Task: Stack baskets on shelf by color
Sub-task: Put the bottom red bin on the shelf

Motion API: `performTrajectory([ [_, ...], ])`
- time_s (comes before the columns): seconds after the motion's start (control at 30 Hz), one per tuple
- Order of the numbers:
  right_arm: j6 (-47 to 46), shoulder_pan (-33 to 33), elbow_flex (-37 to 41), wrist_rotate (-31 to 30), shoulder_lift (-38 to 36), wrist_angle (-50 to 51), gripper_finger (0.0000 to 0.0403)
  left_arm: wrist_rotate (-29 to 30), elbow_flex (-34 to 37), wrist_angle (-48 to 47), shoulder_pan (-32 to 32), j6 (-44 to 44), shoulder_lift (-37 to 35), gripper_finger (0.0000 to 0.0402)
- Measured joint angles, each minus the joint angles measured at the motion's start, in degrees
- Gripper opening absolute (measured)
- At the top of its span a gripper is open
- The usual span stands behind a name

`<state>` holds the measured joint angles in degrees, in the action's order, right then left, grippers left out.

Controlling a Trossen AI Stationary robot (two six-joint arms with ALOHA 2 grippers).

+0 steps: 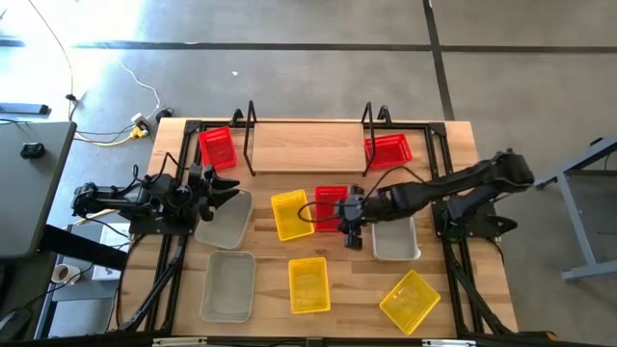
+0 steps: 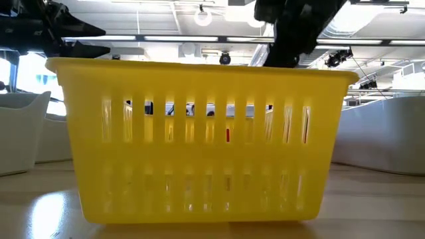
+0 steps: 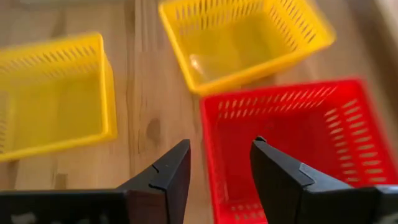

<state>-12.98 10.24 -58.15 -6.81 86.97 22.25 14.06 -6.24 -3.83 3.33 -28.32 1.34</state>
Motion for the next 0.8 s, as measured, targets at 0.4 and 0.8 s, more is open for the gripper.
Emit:
performTrajectory([
  [0.4, 0.23, 0.00, 0.00, 1.76, 9.20, -1.57, 0.0151, 0.02, 0.00, -0.87, 0.02, 0.00, 0.00, 0.0168],
  [0.8, -3.54, -0.48, 0.02, 2.58, 13.39, -1.62, 0.0076, 0.02, 0.00, -1.09, 0.02, 0.00, 0.00, 0.0168],
])
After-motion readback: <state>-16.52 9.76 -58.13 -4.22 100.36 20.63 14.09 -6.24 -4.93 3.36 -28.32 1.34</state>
